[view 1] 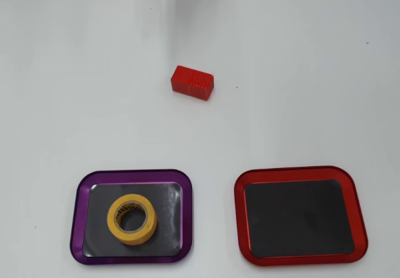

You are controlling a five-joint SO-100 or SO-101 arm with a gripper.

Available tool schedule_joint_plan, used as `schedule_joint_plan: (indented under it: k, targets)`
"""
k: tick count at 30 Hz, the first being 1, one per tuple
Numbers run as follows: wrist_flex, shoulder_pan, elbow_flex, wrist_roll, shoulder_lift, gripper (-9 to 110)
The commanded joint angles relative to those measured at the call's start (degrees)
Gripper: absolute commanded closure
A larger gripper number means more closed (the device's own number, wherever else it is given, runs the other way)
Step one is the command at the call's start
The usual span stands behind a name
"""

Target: Grasp a tape and put it in the right purple dish.

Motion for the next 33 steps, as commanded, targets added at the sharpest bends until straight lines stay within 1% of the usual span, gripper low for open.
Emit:
schedule_joint_plan:
  k: [1, 5, 10, 12, 15, 16, 17, 23, 33]
  targets:
    - [-2.02, 0.09, 9.67, -4.75, 10.20, 82]
    - [-1.49, 0.09, 16.35, -5.54, 9.84, 82]
    - [-1.14, 0.09, 20.65, -5.89, 8.53, 83]
    - [-0.53, 0.09, 22.32, -5.98, 8.53, 87]
    - [-0.62, 0.09, 25.05, -6.06, 8.53, 101]
    - [-0.70, 0.09, 26.02, -6.06, 8.53, 103]
    - [-0.79, 0.09, 26.63, -6.06, 8.53, 102]
    - [-0.79, 0.09, 29.97, -6.06, 8.53, 102]
    - [-0.79, 0.09, 30.06, -5.98, 8.53, 102]
